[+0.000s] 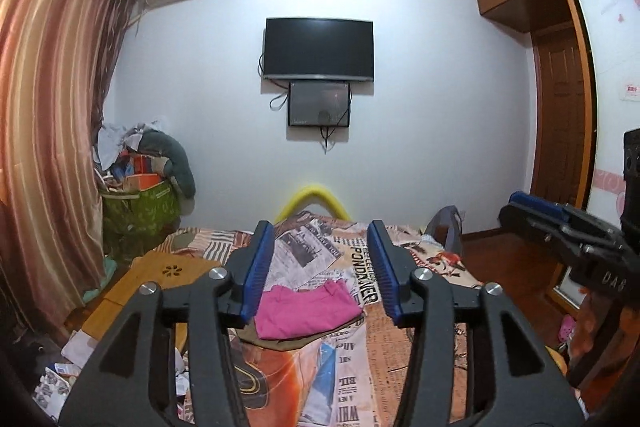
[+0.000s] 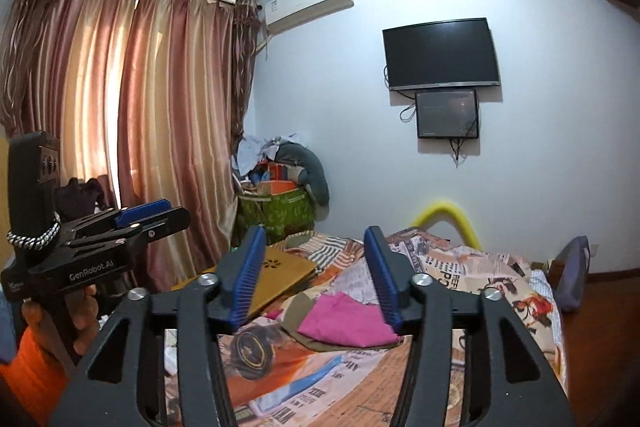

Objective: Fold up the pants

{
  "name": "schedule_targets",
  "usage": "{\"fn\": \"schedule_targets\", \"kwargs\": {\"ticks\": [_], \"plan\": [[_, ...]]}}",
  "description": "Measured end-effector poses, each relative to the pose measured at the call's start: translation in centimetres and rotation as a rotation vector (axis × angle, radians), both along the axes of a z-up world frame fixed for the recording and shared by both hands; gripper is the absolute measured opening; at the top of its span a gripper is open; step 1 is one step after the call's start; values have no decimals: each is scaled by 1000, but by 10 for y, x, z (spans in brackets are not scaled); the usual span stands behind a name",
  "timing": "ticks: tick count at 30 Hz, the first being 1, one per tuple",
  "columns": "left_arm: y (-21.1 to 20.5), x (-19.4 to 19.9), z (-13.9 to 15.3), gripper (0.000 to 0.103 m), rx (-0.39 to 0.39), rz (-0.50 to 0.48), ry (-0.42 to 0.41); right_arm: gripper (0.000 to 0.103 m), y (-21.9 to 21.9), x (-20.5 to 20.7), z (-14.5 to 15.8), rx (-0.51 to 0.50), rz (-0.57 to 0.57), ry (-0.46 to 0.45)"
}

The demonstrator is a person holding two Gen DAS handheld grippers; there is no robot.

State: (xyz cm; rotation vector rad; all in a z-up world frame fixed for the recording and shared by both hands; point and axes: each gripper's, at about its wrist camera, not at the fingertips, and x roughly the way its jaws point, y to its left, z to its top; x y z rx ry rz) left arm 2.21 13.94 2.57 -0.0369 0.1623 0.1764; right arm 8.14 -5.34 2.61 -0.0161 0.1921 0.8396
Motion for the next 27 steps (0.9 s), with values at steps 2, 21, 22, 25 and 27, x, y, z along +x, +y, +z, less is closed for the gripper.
{"fn": "schedule_targets", "kwargs": {"ticks": [2,21,22,25,27], "plan": [[-3,-10,1,66,-3,7,-21,68,-1,-4,0,11,-19,-5],[-11,-29,-9,102,2,31,-26,103,-14,-18,-5,27,-100,-10],[-11,-28,-10,102,2,32,-25,103,-14,-19,-4,26,-102,-13],[-10,-25,-10,102,0,34,-19,103,-15,-21,-6,23,-101,-13],[-10,-27,-12,103,-1,34,-17,103,-15,-22,-6,22,-101,-12]]}}
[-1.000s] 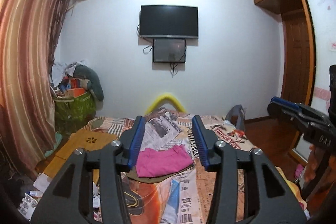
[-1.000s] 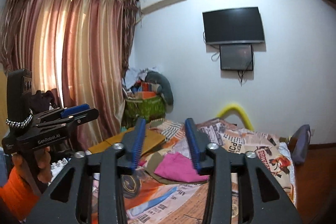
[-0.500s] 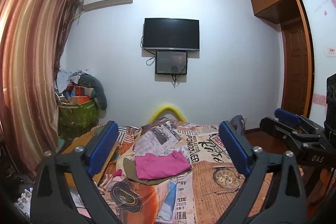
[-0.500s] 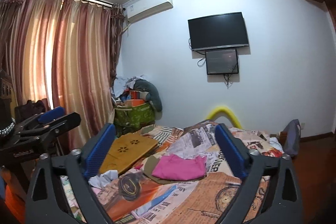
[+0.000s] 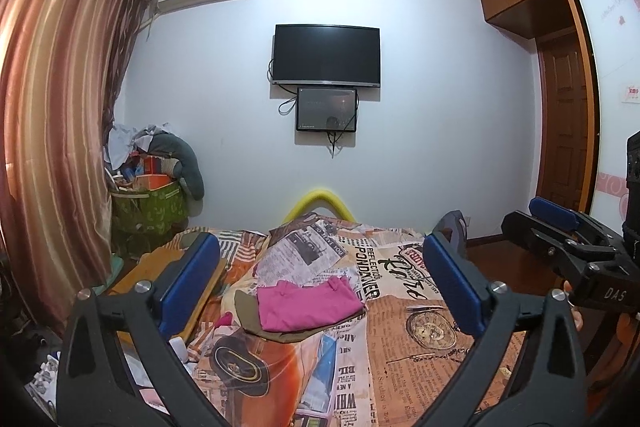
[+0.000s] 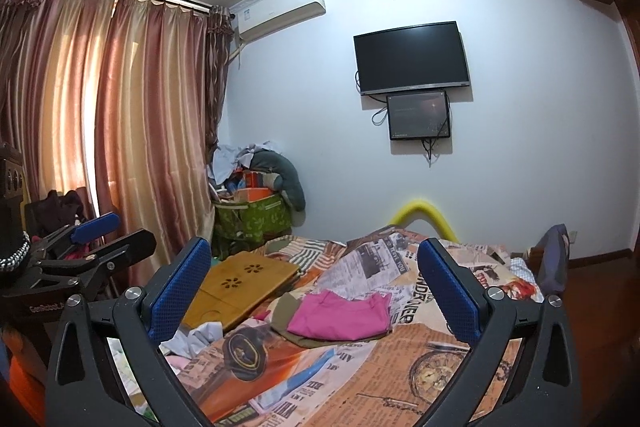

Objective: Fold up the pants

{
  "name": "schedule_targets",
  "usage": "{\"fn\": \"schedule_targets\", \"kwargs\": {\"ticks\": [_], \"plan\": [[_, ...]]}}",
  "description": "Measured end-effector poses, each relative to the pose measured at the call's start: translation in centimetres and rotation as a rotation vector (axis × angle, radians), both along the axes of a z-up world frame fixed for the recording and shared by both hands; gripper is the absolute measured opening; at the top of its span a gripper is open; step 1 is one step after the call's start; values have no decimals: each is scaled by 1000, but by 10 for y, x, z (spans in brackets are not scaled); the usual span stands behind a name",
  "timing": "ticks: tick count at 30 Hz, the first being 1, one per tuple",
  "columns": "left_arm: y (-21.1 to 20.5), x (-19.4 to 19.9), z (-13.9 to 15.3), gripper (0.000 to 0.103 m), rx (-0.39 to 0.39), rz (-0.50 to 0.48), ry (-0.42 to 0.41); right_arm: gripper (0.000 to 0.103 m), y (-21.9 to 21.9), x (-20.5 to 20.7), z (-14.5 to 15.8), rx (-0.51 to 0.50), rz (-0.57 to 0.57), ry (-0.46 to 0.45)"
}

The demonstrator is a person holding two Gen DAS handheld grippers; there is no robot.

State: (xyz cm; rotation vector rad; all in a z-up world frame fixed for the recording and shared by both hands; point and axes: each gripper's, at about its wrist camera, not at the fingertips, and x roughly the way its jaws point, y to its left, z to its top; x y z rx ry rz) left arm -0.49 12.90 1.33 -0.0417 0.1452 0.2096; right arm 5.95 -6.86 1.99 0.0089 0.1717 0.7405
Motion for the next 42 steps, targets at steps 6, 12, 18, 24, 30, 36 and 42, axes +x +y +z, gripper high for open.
{"fn": "schedule_targets", "kwargs": {"ticks": [6,12,18,24,30,36,42], "plan": [[-1,2,-4,103,6,3,11,103,0,-2,-1,-11,2,6],[-4,4,-6,103,18,8,16,103,2,-3,0,-17,4,14],[-3,6,-8,103,13,0,20,103,2,-2,0,-26,0,22],[-1,6,-8,103,4,-6,23,103,1,-1,0,-31,-3,25],[3,7,-6,103,-7,-9,21,103,2,-1,1,-31,-5,25],[5,7,-7,103,-13,-10,20,103,1,-1,1,-32,-5,27],[5,7,-9,103,-21,-10,23,103,1,-1,2,-31,-5,27]]}}
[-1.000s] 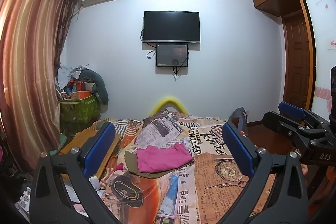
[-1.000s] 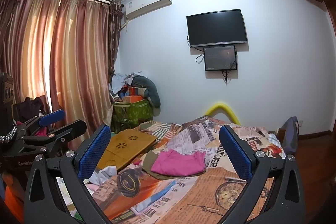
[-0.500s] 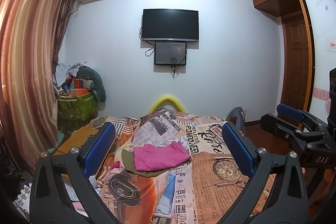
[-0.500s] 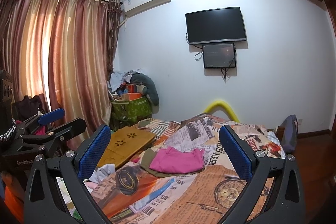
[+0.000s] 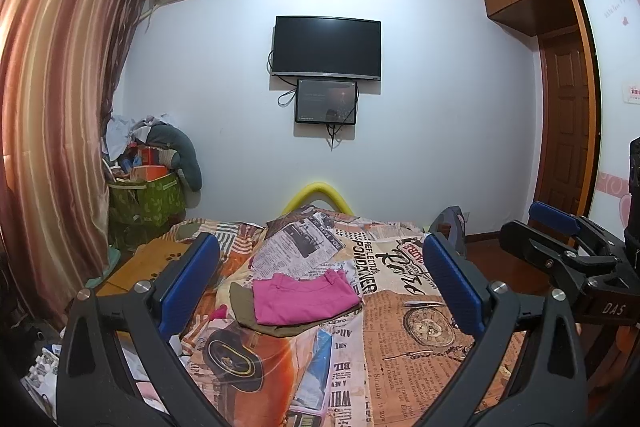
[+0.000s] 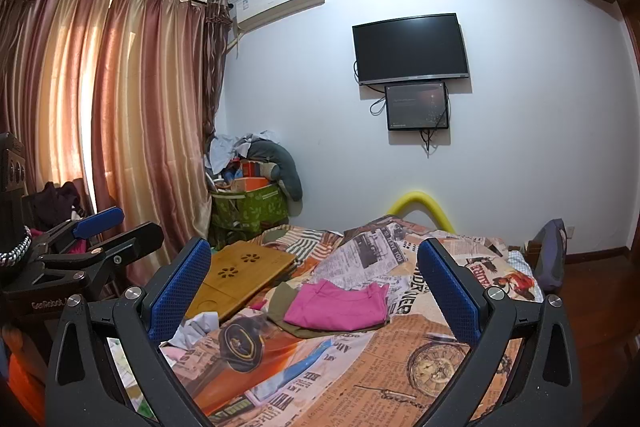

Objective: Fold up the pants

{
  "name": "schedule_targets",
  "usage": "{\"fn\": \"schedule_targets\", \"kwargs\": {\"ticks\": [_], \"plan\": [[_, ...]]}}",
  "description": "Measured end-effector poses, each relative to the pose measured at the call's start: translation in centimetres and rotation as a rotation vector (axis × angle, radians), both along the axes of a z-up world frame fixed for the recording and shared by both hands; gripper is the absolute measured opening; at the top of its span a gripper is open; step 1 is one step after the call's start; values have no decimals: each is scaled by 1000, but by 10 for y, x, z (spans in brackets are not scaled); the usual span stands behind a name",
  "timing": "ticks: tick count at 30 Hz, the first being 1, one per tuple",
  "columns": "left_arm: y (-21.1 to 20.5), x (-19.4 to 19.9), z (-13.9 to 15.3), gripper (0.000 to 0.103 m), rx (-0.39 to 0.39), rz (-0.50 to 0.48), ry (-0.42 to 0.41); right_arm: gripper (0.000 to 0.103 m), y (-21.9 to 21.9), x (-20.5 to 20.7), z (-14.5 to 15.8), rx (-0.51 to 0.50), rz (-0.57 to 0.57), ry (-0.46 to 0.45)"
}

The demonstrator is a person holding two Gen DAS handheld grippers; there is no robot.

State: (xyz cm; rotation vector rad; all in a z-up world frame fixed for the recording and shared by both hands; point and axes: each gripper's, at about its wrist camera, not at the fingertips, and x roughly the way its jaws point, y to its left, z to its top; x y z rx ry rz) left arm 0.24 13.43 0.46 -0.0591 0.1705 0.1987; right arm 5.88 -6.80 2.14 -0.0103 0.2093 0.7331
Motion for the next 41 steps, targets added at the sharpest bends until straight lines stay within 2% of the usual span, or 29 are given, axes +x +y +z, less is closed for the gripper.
{"fn": "schedule_targets", "kwargs": {"ticks": [41], "plan": [[-3,3,-2,103,0,-47,19,103,1,2,-4,8,-10,18]]}}
